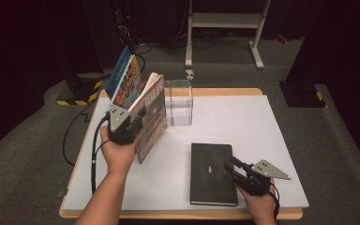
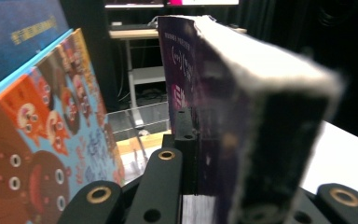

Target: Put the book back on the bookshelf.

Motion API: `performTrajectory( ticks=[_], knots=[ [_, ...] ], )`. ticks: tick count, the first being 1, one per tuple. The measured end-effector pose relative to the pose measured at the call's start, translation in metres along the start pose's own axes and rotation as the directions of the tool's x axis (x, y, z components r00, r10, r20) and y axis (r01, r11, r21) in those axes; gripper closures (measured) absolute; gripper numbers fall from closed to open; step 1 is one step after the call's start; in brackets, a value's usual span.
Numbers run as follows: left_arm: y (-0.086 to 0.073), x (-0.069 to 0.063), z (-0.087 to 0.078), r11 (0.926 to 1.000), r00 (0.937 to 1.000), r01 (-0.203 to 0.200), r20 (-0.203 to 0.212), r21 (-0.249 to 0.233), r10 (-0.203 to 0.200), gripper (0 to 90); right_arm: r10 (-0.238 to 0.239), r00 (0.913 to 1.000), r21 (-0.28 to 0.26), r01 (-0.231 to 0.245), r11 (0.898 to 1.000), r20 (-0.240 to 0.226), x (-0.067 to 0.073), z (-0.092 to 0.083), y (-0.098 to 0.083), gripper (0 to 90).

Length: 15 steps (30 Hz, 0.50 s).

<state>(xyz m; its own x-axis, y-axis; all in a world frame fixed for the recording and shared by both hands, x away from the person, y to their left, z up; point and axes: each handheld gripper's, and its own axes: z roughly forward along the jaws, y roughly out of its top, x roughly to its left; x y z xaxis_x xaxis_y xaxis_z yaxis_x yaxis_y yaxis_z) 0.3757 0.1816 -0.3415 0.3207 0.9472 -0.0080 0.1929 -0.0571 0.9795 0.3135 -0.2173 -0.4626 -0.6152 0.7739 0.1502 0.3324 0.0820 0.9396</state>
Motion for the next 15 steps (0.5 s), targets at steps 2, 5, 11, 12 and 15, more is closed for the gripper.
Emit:
performTrajectory(
  ticks=[2,5,11,12,15],
  knots=[
    [0.000,0.002,0.007,1.0000,0.9998,0.008,-0.018,0.003,-0.008,83.4,0.001,1.0000,-0.002,-0.001,1.000,-0.001,-0.001,0.000,0.000,62.5],
    [0.002,0.004,0.019,0.9999,0.9993,0.015,-0.035,0.004,-0.015,83.4,0.005,1.0000,-0.005,-0.005,1.000,-0.001,-0.001,-0.001,0.000,62.5],
    [0.009,0.002,0.042,0.9999,0.9979,0.007,-0.065,-0.008,-0.007,83.5,0.016,0.9999,-0.005,-0.016,1.000,0.002,-0.002,-0.002,0.000,63.0],
    [0.010,0.001,0.048,0.9999,0.9975,0.009,-0.069,-0.013,-0.010,83.5,0.017,0.9999,-0.006,-0.017,1.000,0.001,-0.003,-0.002,-0.001,63.1],
    [0.012,0.001,0.060,0.9999,0.9966,0.007,-0.082,-0.010,-0.008,83.5,0.025,0.9997,-0.008,-0.025,1.000,-0.001,-0.004,-0.003,-0.001,63.3]
  ],
)
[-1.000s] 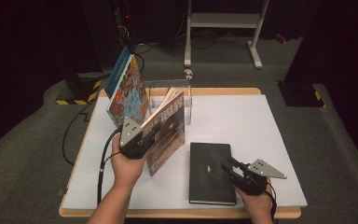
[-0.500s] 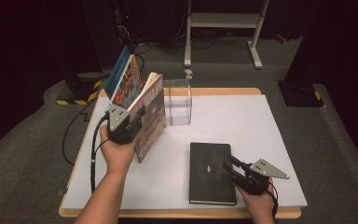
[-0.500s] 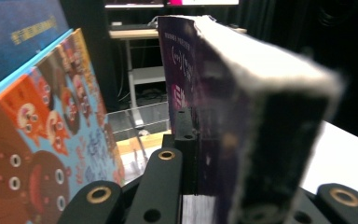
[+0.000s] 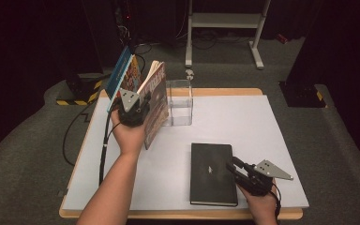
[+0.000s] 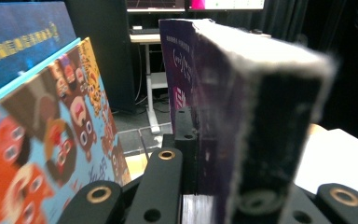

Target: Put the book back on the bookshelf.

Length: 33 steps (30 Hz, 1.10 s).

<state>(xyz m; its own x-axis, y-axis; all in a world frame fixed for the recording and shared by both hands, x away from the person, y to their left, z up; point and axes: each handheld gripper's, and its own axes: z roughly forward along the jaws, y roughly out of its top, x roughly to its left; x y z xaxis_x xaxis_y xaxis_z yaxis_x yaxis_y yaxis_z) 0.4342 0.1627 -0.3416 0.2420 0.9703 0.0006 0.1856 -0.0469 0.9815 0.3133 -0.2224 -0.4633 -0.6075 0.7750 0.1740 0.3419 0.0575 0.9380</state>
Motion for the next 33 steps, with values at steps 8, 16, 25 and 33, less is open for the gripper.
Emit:
performTrajectory(
  ticks=[8,16,25,33],
  knots=[
    [0.001,-0.001,0.030,0.9999,0.9994,0.013,-0.033,0.000,-0.013,83.4,-0.004,0.9999,0.012,0.005,1.000,-0.012,0.001,0.003,-0.002,64.1],
    [-0.006,0.000,0.051,0.9992,0.9981,0.038,-0.049,0.012,-0.037,83.4,0.011,0.9998,0.006,-0.011,1.000,-0.016,-0.001,0.003,-0.003,64.6],
    [0.000,0.008,0.057,0.9996,0.9959,0.028,-0.086,-0.001,-0.028,83.4,0.023,0.9995,0.008,-0.023,1.000,-0.024,-0.001,0.004,-0.003,64.8],
    [0.003,0.012,0.067,0.9993,0.9934,0.035,-0.109,-0.015,-0.037,83.5,0.023,0.9994,0.006,-0.023,1.000,-0.026,-0.001,0.003,-0.003,65.0]
  ],
)
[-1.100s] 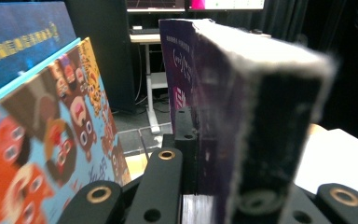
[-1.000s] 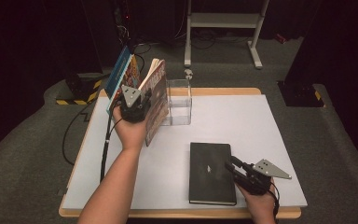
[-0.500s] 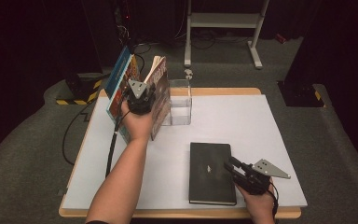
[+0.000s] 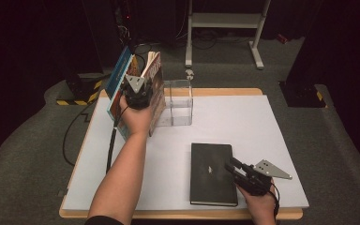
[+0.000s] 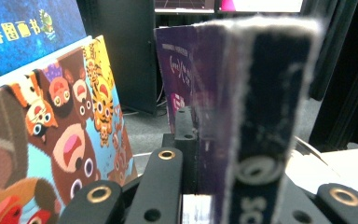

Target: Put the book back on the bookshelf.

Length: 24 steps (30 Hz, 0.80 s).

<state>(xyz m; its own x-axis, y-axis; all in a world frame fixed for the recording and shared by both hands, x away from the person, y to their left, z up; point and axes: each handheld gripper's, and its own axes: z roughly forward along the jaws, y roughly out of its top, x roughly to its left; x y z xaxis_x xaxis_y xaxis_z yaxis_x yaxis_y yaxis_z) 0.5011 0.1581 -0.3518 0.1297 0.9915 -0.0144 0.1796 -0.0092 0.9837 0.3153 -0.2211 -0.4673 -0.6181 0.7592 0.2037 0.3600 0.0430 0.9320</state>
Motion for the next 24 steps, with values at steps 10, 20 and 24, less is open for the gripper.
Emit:
performTrajectory(
  ticks=[10,20,24],
  knots=[
    [-0.004,-0.001,0.012,1.0000,0.9999,0.000,-0.016,-0.009,0.000,83.4,-0.001,1.0000,0.004,0.001,1.000,-0.007,-0.002,0.001,-0.001,65.2],
    [-0.014,0.000,0.001,0.9992,0.9998,-0.010,-0.014,0.037,0.011,73.2,-0.011,0.9998,0.014,0.011,1.000,-0.017,0.003,0.003,-0.001,65.1],
    [-0.020,0.000,-0.004,0.9985,0.9999,0.003,-0.013,0.055,-0.003,69.0,-0.012,0.9998,0.016,0.012,1.000,-0.016,0.003,0.003,-0.001,64.9]
  ],
)
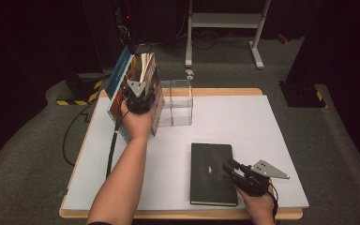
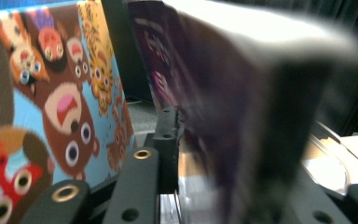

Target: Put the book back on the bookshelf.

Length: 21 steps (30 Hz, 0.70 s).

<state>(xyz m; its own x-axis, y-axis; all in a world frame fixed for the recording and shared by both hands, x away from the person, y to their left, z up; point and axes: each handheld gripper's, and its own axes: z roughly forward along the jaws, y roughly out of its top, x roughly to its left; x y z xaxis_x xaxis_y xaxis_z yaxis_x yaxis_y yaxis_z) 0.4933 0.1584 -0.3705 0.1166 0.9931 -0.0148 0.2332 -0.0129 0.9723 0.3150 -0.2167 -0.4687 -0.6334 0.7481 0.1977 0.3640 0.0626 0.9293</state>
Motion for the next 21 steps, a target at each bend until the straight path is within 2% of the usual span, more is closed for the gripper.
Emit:
performTrajectory(
  ticks=[4,7,13,17,21],
  knots=[
    [-0.008,-0.005,-0.009,0.9998,0.9999,-0.016,0.000,0.013,0.016,67.3,0.002,1.0000,0.001,-0.002,1.000,0.002,-0.001,0.000,0.000,64.7],
    [-0.014,-0.008,-0.018,0.9996,0.9999,-0.013,-0.002,0.026,0.013,65.8,0.002,1.0000,0.003,-0.002,1.000,0.001,-0.001,0.001,0.000,64.4],
    [-0.020,-0.013,-0.042,0.9982,0.9983,-0.057,-0.010,0.019,0.057,61.8,-0.006,1.0000,0.005,0.006,1.000,-0.002,0.002,0.001,-0.001,63.8],
    [-0.023,-0.012,-0.057,0.9989,0.9991,-0.042,0.010,0.020,0.042,60.8,-0.007,1.0000,0.009,0.007,1.000,0.001,0.002,0.002,-0.001,63.7],
    [-0.030,-0.013,-0.074,0.9986,0.9982,-0.050,0.036,0.018,0.049,59.4,-0.006,1.0000,0.013,0.006,1.000,0.008,0.001,0.002,-0.002,63.0]
  ],
)
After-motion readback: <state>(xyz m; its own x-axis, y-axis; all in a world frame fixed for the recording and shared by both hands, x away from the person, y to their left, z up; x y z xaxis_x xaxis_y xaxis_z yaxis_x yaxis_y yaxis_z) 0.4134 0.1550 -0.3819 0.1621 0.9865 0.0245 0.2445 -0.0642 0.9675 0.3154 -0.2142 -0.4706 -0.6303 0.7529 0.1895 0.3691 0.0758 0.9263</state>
